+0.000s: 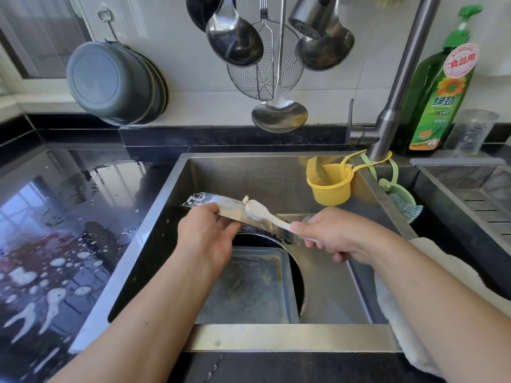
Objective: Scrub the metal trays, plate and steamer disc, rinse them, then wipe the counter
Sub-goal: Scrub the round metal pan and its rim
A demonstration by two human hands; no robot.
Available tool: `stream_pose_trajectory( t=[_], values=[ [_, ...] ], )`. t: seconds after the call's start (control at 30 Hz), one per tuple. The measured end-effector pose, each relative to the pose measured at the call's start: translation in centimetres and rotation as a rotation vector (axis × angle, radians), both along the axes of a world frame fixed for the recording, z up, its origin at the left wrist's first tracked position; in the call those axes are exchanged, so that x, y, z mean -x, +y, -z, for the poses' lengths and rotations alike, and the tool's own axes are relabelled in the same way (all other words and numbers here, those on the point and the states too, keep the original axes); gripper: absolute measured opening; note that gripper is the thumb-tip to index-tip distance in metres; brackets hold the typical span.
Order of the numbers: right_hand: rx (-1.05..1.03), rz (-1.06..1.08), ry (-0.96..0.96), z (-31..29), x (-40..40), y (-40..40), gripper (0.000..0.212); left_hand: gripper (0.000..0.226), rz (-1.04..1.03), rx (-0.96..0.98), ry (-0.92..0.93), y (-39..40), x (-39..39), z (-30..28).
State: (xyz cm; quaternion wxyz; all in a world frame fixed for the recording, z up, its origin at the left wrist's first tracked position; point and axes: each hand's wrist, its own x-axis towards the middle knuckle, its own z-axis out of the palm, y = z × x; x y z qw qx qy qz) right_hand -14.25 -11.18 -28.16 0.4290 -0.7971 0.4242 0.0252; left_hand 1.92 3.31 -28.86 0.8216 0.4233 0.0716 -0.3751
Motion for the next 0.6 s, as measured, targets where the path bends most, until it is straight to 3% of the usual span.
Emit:
stream_pose_trajectory(
  t=[0.27,0.43,0.6],
  values=[
    [0.031,-0.063,0.011,0.1,-0.9,0.9,0.049,0.022,0.083,-0.067,-0.030,-0.6,1.7,-0.2],
    [0.069,-0.040,0.068,-0.9,0.3,-0.3,0.049,0.028,-0.017,0.055,0.003,0.0,-0.5,-0.3],
    [0.140,-0.088,0.075,-0.8,-0.6,1.0,0.049,0.029,0.107,-0.023,-0.025,-0.9,1.6,0.2]
  ],
)
